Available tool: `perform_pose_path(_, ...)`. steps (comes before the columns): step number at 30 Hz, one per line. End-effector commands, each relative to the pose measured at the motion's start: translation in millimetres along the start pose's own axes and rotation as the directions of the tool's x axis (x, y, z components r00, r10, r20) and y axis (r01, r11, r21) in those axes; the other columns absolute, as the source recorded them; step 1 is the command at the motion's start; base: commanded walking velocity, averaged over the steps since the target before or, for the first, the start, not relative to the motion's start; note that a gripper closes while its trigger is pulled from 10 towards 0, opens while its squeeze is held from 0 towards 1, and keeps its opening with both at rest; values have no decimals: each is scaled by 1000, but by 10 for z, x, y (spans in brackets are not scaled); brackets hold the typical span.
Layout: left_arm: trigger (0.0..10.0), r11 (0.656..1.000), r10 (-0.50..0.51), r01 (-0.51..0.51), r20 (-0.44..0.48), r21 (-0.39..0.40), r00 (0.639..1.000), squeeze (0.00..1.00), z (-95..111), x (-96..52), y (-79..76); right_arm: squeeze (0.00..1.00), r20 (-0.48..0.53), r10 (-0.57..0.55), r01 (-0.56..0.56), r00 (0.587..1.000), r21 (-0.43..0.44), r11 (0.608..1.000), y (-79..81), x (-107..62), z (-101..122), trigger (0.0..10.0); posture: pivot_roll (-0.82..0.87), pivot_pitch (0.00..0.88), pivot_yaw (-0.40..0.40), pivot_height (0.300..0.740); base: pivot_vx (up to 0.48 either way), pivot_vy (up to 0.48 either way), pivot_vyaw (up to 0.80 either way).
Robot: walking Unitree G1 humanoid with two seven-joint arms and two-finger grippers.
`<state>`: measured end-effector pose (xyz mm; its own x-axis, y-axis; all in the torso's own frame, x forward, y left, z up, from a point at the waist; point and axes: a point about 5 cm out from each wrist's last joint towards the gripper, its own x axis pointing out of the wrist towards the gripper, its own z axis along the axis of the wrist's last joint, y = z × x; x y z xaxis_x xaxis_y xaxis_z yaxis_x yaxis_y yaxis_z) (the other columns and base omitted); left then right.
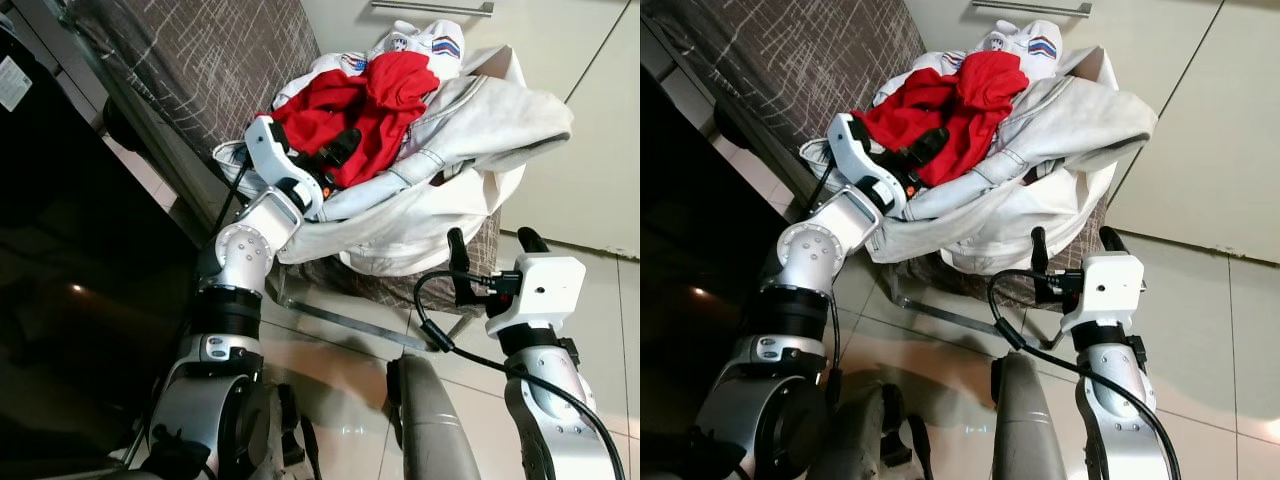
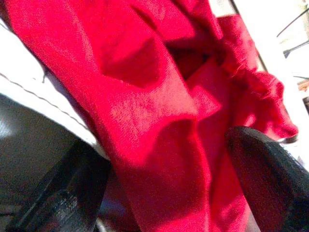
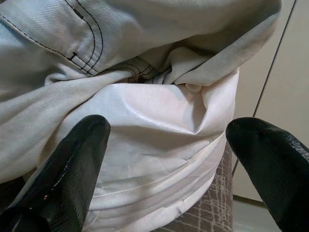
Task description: Clothes washing
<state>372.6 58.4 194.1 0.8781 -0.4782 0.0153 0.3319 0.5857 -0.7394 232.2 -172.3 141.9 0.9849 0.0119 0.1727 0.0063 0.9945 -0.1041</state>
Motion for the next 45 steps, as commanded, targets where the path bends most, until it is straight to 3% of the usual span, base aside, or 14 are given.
perform_pose_path(1,0,993,-107,104,-69,-53,992,0,-327,170,-407,0,-9,3,-3,1000,-3,1000,23,-7,-29,10000,-330,192,136,655,0,0,0)
perform_pose_path(9,0,994,-110,110,-48,6,993,0,-355,199,-339,0,-3,6,-6,1000,3,1000,39,27,-28,10000,-326,187,137,655,0,0,0)
perform_pose_path(19,0,989,-139,139,5,-60,990,0,-341,195,-320,0,-10,-28,28,1000,-31,999,20,68,-29,10000,-326,179,135,655,0,0,0)
perform_pose_path(30,0,990,-138,138,-14,-3,990,0,-356,169,-261,0,-19,-32,31,999,-50,998,40,118,-47,10000,-317,149,134,655,0,0,0)
perform_pose_path(36,0,990,-139,138,-8,-21,990,0,-344,160,-247,0,-12,-33,32,999,-49,998,70,156,-43,10000,-314,142,135,655,0,0,0)
perform_pose_path(42,0,986,-150,149,5,80,989,0,-267,126,-229,0,-16,-1,1,1000,5,1000,118,181,-38,10000,-314,142,135,655,0,0,0)
perform_pose_path(44,0,934,-222,205,25,293,975,0,-121,72,-325,0,-13,25,-25,1000,42,999,144,189,-32,10000,-303,132,139,665,0,0,0)
perform_pose_path(45,0,934,-222,205,25,293,975,0,-121,72,-325,0,-13,25,-25,1000,42,999,144,189,-32,10000,-303,132,139,665,0,0,0)
